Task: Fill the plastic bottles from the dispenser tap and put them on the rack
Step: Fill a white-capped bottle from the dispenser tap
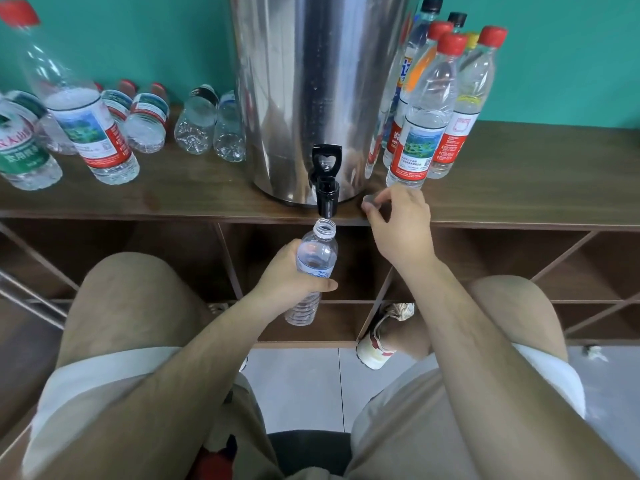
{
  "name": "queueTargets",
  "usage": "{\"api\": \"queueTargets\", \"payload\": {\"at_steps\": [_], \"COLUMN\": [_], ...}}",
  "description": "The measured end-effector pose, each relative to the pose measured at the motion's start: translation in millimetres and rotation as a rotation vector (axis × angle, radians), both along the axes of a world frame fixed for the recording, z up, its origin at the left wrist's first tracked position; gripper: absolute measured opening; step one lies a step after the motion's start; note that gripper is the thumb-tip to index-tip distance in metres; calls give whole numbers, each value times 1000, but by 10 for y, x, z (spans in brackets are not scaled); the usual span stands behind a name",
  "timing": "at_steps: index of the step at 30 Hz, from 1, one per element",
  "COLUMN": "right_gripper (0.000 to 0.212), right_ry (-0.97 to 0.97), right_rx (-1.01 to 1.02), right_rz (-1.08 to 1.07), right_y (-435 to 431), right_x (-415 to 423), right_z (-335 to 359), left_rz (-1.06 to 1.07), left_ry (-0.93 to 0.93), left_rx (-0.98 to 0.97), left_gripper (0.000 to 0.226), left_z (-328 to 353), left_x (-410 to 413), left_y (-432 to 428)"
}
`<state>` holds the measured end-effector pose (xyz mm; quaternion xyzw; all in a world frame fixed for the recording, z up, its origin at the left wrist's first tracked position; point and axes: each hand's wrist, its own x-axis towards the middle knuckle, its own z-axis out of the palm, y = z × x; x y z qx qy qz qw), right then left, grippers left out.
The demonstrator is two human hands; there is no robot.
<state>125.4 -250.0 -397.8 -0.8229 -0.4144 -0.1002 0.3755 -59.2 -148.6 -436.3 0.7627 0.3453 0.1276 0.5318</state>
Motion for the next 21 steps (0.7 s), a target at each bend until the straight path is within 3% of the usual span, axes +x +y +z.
{"api": "queueTargets", "payload": {"at_steps": [5, 8, 11, 13, 16, 19, 21], "right_gripper": [24, 17, 23, 36, 47, 24, 10], "right_ry": [-60, -124, -18, 51, 45, 71, 129], "right_rx": [13, 282, 413, 375, 131, -95, -93], "right_rz": [0, 122, 343, 461, 536, 503, 500], "right_y": [18, -10, -11, 5, 63, 145, 168], "right_x": [-17, -139, -307, -417, -468, -440, -420], "right_z": [23, 152, 418, 626, 880, 1006, 1013], "left_rz": [15, 23, 25, 22, 9, -9, -15], "left_ry": [-31, -51, -66, -79, -118, -125, -129], "left_rx": [-34, -50, -78, -104, -146, -153, -147], "left_gripper": [65, 67, 67, 70, 71, 70, 68], "left_z": [12, 54, 88, 108, 129, 141, 149], "left_x": [43, 52, 60, 63, 62, 52, 49], "left_y": [-10, -22, -32, -45, -52, -45, -44]}}
